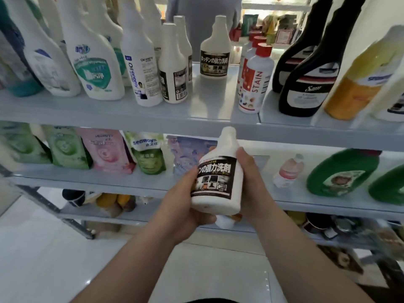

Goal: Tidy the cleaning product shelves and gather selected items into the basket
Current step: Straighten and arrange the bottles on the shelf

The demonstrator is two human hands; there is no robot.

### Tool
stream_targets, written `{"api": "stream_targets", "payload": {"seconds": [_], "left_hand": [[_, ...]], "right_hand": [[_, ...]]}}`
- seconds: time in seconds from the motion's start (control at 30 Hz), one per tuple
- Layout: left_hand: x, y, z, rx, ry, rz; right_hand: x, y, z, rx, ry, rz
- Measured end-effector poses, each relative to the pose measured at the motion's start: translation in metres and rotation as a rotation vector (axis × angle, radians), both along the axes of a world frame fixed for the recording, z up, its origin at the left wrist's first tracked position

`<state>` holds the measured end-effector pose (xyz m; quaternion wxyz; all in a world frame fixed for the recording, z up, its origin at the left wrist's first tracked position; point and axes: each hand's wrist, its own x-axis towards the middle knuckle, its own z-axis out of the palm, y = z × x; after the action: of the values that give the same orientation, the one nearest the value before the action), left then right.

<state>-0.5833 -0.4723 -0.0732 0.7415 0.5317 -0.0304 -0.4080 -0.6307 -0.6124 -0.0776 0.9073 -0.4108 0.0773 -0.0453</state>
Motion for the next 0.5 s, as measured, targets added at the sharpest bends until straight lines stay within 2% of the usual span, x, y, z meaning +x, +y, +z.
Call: {"api": "stream_targets", "payload": {"seconds": [0.07,0.17,0.3,0.43,0.5], "left_hand": [[-0.008,-0.014,-0.005,0.036,-0.046,-0.004],[-0.02,-0.038,-0.01,0.107,-0.171,0.078],[-0.041,-0.061,-0.014,0.165,-0.266,0.155],[-0.06,-0.07,-0.019,0.136,-0.433,0.141],[-0.065,-0.075,-0.02,0.3,-0.663,0.079]], "right_hand": [[-0.009,-0.019,-0.004,-0.018,-0.016,0.037],[-0.018,-0.045,-0.005,-0.038,-0.21,0.094],[-0.032,-0.072,-0.009,-0.014,-0.323,0.177],[-0.038,-0.087,-0.014,-0.088,-0.225,0.09],[-0.04,-0.089,-0.016,-0.129,-0.14,0.018]]}}
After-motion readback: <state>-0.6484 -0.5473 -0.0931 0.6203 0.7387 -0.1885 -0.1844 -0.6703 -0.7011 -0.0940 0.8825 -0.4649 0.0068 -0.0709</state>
